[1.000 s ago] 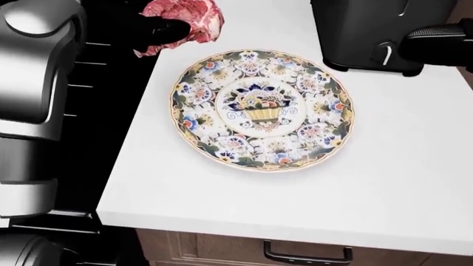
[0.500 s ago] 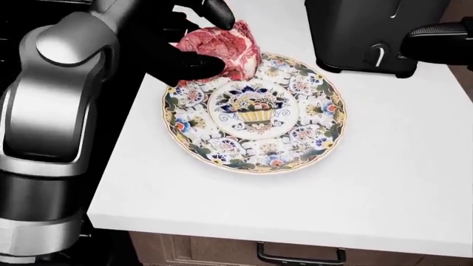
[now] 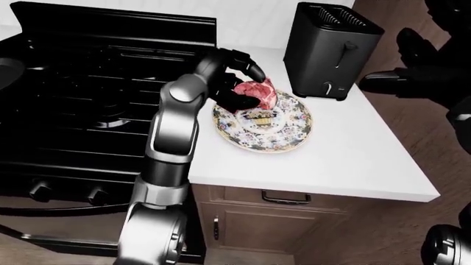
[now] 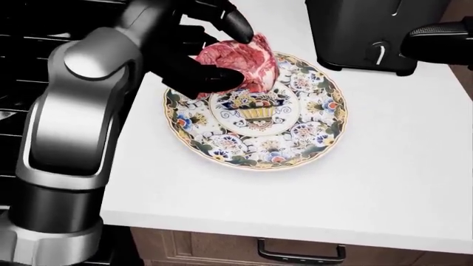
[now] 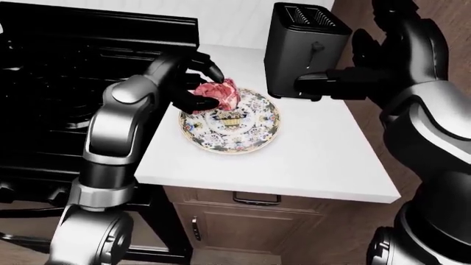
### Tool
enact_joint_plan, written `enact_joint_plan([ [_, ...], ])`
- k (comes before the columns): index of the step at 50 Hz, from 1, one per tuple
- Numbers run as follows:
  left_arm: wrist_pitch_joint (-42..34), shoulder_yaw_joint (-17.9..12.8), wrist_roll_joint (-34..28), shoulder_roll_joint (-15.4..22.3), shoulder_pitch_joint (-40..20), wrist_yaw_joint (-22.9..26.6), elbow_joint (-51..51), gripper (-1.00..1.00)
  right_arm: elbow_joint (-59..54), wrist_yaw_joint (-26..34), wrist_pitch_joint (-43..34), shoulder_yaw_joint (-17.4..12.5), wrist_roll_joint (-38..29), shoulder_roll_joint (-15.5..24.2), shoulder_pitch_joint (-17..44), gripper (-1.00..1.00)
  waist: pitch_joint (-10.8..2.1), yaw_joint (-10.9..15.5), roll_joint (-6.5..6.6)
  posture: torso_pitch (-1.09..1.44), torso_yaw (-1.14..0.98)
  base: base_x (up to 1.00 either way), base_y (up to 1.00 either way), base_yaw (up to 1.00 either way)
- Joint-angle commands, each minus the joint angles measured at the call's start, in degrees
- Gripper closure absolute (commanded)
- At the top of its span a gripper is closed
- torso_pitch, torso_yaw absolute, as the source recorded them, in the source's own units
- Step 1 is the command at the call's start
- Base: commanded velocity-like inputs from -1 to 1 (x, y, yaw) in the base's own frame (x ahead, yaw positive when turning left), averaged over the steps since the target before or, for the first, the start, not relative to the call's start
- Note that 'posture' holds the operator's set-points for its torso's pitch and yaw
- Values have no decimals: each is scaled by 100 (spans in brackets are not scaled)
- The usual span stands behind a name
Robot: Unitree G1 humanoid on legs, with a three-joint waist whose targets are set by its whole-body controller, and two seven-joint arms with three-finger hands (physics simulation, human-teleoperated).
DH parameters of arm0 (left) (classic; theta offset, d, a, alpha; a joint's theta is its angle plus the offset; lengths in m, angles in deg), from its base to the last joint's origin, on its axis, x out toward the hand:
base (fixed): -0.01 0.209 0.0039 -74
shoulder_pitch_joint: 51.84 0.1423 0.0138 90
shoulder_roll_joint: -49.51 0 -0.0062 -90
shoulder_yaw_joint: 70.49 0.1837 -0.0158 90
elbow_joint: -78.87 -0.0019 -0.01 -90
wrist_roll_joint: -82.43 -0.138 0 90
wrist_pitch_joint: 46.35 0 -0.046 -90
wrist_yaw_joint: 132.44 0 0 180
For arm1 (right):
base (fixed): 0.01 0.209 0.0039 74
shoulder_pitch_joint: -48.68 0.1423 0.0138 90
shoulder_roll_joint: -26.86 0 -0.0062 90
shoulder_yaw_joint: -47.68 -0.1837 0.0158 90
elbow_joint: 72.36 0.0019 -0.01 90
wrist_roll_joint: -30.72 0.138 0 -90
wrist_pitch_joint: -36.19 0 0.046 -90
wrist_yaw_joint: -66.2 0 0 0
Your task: Pick the steak from the pan and place it on the plate.
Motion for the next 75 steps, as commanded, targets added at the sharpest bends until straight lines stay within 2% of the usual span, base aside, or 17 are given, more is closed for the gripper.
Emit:
enact_joint_plan([
  [1, 299, -59, -20, 4, -220, -66, 149, 34, 71, -17, 157, -131, -29, 113, 153, -100, -165, 7, -22, 0, 0, 0, 0, 0],
  [8, 604, -80, 33, -76, -392, -201, -353, 34, 30, 20, 213, -124, -62, 123, 133, -100, -174, 16, -38, 0, 0, 0, 0, 0],
  [31, 956, 45, 20, -364, -194, -368, -486, 34, 49, -41, 213, -107, -2, 134, 143, -100, -183, 25, -66, 0, 0, 0, 0, 0],
  [43, 979, 164, -163, -440, 22, -297, -286, 33, 39, -35, 196, -125, 10, 148, 160, -100, -181, 31, -76, 0, 0, 0, 0, 0],
  [66, 1133, 170, -354, -536, 183, -226, -340, 25, -1, -41, 240, -131, 35, 177, 167, -100, -182, 35, -89, 0, 0, 0, 0, 0],
  [69, 1128, 176, -366, -546, 179, -224, -342, 14, 3, -46, 238, -143, 54, 184, 162, -100, -186, 34, -91, 0, 0, 0, 0, 0],
  [75, 1216, 152, -339, -586, 171, -298, -464, 19, 5, -67, 239, -121, 70, 183, 165, -100, -182, 36, -93, 0, 0, 0, 0, 0],
])
